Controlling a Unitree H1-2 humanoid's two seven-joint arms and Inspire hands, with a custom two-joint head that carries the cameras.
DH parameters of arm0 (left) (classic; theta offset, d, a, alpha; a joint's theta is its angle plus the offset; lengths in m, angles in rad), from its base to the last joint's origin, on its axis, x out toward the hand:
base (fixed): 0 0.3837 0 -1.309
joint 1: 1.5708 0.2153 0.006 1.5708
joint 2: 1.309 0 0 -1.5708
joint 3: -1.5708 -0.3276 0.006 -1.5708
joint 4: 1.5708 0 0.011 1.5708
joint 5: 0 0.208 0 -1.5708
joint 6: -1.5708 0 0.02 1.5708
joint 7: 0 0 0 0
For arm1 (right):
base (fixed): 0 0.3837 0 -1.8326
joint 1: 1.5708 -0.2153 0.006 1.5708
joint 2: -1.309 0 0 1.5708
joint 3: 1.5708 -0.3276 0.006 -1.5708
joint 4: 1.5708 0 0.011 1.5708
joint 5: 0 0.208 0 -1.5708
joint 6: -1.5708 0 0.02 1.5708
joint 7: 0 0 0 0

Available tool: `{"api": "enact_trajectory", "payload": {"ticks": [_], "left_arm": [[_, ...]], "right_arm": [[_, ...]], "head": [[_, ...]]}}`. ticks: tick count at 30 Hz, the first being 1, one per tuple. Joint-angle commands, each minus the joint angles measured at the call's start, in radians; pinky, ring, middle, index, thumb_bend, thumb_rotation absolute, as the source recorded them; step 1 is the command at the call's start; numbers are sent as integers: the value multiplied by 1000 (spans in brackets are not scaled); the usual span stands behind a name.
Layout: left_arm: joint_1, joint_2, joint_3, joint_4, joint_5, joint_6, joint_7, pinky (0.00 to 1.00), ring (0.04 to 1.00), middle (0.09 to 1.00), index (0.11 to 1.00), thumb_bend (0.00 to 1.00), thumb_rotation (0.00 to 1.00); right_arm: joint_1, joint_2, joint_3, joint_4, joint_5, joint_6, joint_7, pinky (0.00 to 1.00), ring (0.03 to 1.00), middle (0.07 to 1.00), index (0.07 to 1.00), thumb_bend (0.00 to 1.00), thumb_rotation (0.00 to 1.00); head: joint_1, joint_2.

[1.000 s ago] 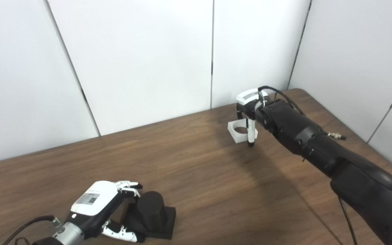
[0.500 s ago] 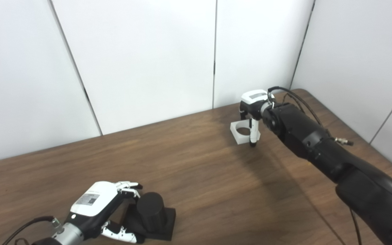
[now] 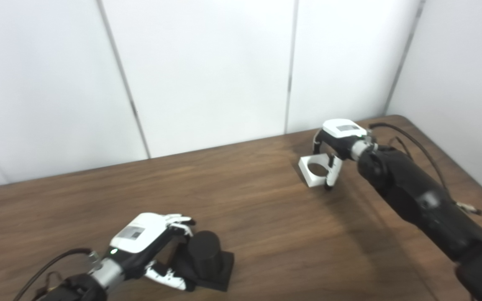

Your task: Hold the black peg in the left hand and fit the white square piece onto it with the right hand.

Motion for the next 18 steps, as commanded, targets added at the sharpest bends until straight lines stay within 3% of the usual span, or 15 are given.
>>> {"api": "enact_trajectory", "payload": {"ticks": [1,4,18], "left_arm": [[10,14,-27,32,52,23,-58,850,888,865,490,524,62],[8,5,-28,37,56,25,-52,844,889,865,490,524,63],[-13,-31,-41,79,76,23,-23,851,897,869,489,523,69]], "right_arm": [[-40,-37,-34,-56,23,-23,-6,853,855,773,482,521,132],[-36,-43,-48,-93,43,-38,4,881,858,769,482,522,131],[-29,-59,-41,-311,74,-140,83,824,856,768,481,520,136]], "head": [[26,8],[63,18],[191,55]]}}
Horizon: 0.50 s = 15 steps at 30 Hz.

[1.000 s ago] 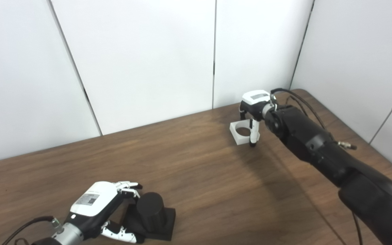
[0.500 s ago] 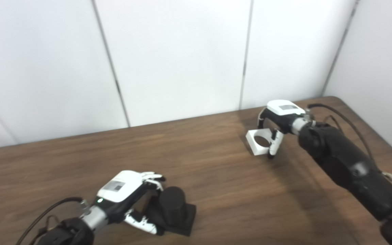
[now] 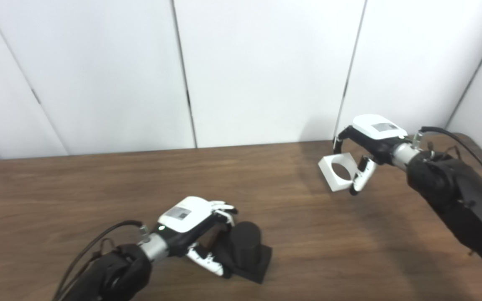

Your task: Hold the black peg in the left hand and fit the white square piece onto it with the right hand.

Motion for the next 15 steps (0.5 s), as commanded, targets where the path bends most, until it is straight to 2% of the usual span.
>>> {"api": "enact_trajectory", "payload": {"ticks": [1,9,15], "left_arm": [[8,0,-29,45,57,25,-37,852,898,869,488,523,68],[-8,-9,-40,35,59,52,-64,854,914,885,488,523,69],[-11,-15,-41,35,57,59,-53,854,907,883,488,523,70]], "right_arm": [[-49,-30,-15,-55,3,-38,8,822,856,768,481,520,136],[-55,-7,-13,-184,33,-65,93,796,844,771,480,520,135],[-63,12,-7,-255,62,-99,142,766,834,773,480,518,138]], "head": [[8,4],[30,22],[44,39]]}}
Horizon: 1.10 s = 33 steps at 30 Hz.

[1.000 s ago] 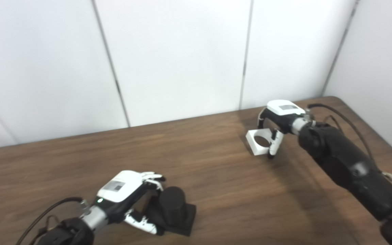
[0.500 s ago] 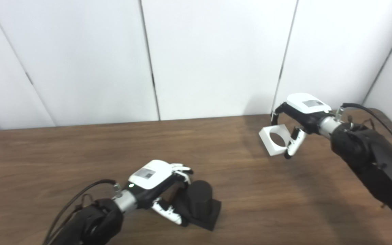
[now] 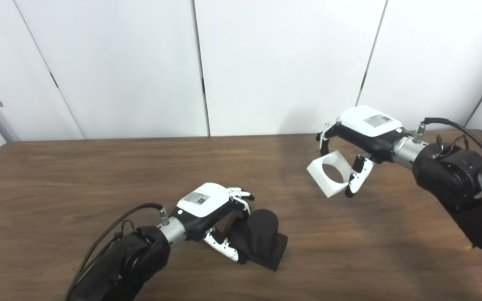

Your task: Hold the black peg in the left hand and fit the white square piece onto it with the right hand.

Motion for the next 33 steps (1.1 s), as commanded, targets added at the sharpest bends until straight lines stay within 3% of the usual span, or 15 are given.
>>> {"api": "enact_trajectory", "payload": {"ticks": [1,16,33], "left_arm": [[3,5,-25,33,54,23,-43,854,906,884,488,523,70],[-12,-5,-28,37,64,32,-54,857,907,882,487,523,70],[-17,-11,-35,38,78,38,-54,845,910,888,488,523,71]], "right_arm": [[-60,-2,-13,-57,18,-34,8,766,833,775,480,518,138],[-65,79,16,-167,14,-39,108,818,842,786,479,517,142],[-33,133,32,-191,32,-84,117,795,828,774,479,517,141]], "head": [[2,1],[15,12],[37,20]]}}
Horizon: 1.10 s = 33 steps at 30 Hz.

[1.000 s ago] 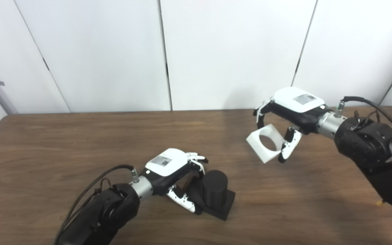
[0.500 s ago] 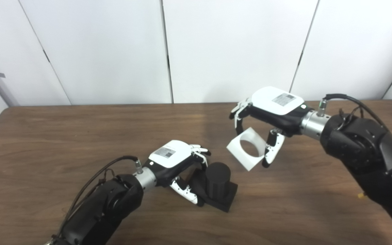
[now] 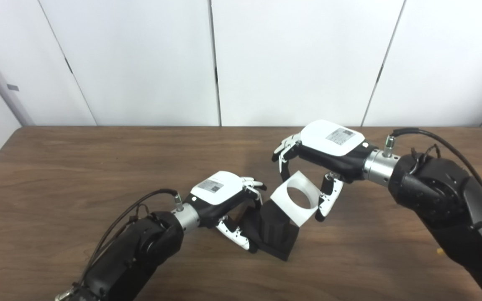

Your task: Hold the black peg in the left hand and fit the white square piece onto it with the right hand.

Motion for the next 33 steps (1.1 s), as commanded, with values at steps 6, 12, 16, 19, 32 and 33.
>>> {"api": "enact_trajectory", "payload": {"ticks": [6,12,16,19,32,33], "left_arm": [[7,2,-25,22,52,34,-49,845,908,884,488,523,71],[11,-2,-27,14,50,42,-53,850,906,882,488,523,71],[14,-4,-26,3,47,54,-57,854,905,881,487,523,70],[18,-7,-24,0,44,56,-53,860,906,881,487,523,70],[17,-12,-25,5,43,57,-50,858,906,883,487,523,69],[17,-12,-26,6,42,56,-49,858,907,884,487,523,69]], "right_arm": [[-38,3,-14,-34,17,-45,-15,787,825,773,478,518,139],[-24,9,-14,-46,27,-28,-1,799,827,771,478,519,136],[-19,19,-14,-45,26,-23,4,805,833,775,477,518,136],[-19,28,-13,-40,26,-26,2,803,831,775,477,518,136],[-18,53,-1,-13,21,-42,-7,799,829,779,477,518,137],[-18,55,0,-11,20,-43,-9,800,828,778,477,518,137]], "head": [[5,7],[14,12],[18,14],[20,15],[29,16],[29,16]]}}
